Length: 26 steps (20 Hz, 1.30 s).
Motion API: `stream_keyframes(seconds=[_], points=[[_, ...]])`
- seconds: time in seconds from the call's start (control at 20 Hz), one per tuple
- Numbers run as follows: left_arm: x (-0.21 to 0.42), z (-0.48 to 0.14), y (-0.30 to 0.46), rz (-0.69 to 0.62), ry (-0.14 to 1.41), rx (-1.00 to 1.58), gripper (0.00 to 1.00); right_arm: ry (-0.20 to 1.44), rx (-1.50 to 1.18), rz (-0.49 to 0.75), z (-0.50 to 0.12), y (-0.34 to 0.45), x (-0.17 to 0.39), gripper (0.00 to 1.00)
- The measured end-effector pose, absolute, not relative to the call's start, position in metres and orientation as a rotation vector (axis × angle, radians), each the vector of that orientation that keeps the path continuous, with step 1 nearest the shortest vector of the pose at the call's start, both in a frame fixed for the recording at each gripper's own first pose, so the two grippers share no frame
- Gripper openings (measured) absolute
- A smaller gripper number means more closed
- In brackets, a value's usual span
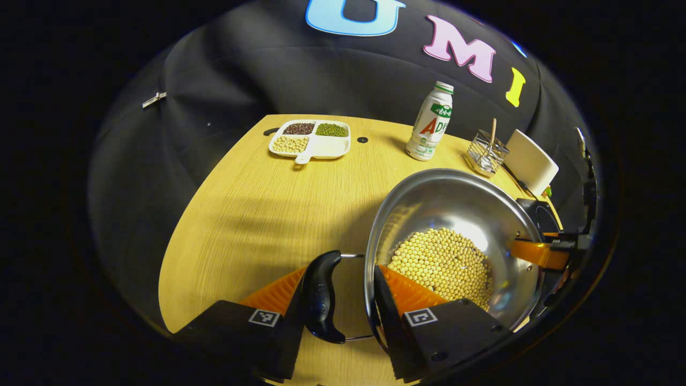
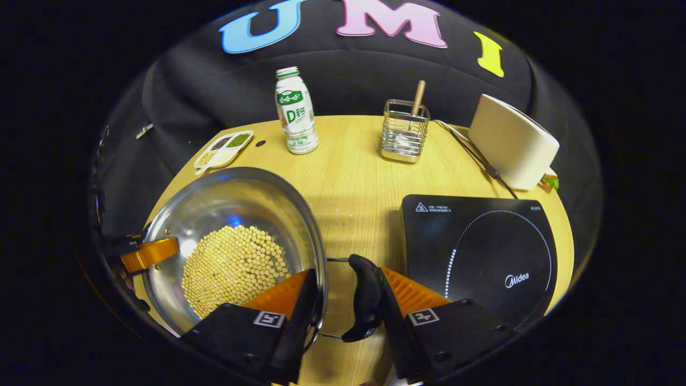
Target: First push the handle of the pot to place it horizontally, then grasp the pot with both hands and set it on the induction cooktop.
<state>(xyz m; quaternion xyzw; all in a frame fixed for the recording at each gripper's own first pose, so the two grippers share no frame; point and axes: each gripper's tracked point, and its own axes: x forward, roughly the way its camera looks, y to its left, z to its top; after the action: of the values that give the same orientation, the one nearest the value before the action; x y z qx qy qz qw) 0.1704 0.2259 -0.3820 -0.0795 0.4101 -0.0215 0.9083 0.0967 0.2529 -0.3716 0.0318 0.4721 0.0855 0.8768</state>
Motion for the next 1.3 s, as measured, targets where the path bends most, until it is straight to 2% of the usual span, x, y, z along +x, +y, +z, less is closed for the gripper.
stream_keyframes(seconds=[0.1,0.2,0.35,0.55,0.6,0.65,0.75,1.1,1.15,1.2,1.25,1.3], points=[[0.171,-0.38,0.227,-0.03,0.835,-0.17,0.67,0.989,0.089,0.196,-0.377,0.257,0.101,0.68],[0.169,-0.376,0.227,-0.01,0.825,-0.177,0.63,1.008,0.107,0.206,-0.379,0.256,0.1,0.61],[0.162,-0.362,0.225,0.003,0.814,-0.168,0.59,1.011,0.111,0.214,-0.365,0.253,0.093,0.58],[0.15,-0.327,0.214,0.003,0.82,-0.165,0.59,1.007,0.113,0.217,-0.33,0.236,0.088,0.58],[0.147,-0.317,0.207,0.0,0.82,-0.162,0.59,1.009,0.117,0.216,-0.322,0.229,0.086,0.53],[0.145,-0.31,0.199,-0.005,0.816,-0.156,0.6,1.004,0.119,0.216,-0.313,0.221,0.086,0.58],[0.141,-0.297,0.183,-0.014,0.81,-0.154,0.58,0.994,0.115,0.209,-0.302,0.201,0.083,0.57],[0.137,-0.283,0.106,-0.051,0.828,-0.156,0.59,1.007,0.128,0.173,-0.292,0.125,0.072,0.58],[0.138,-0.283,0.094,-0.059,0.827,-0.155,0.59,1.006,0.13,0.164,-0.291,0.113,0.072,0.53],[0.14,-0.282,0.082,-0.067,0.826,-0.153,0.59,1.002,0.13,0.159,-0.29,0.101,0.073,0.53],[0.142,-0.28,0.069,-0.074,0.823,-0.15,0.59,1.0,0.131,0.152,-0.291,0.089,0.074,0.57],[0.146,-0.279,0.058,-0.081,0.824,-0.146,0.59,1.002,0.134,0.146,-0.291,0.077,0.075,0.53]])
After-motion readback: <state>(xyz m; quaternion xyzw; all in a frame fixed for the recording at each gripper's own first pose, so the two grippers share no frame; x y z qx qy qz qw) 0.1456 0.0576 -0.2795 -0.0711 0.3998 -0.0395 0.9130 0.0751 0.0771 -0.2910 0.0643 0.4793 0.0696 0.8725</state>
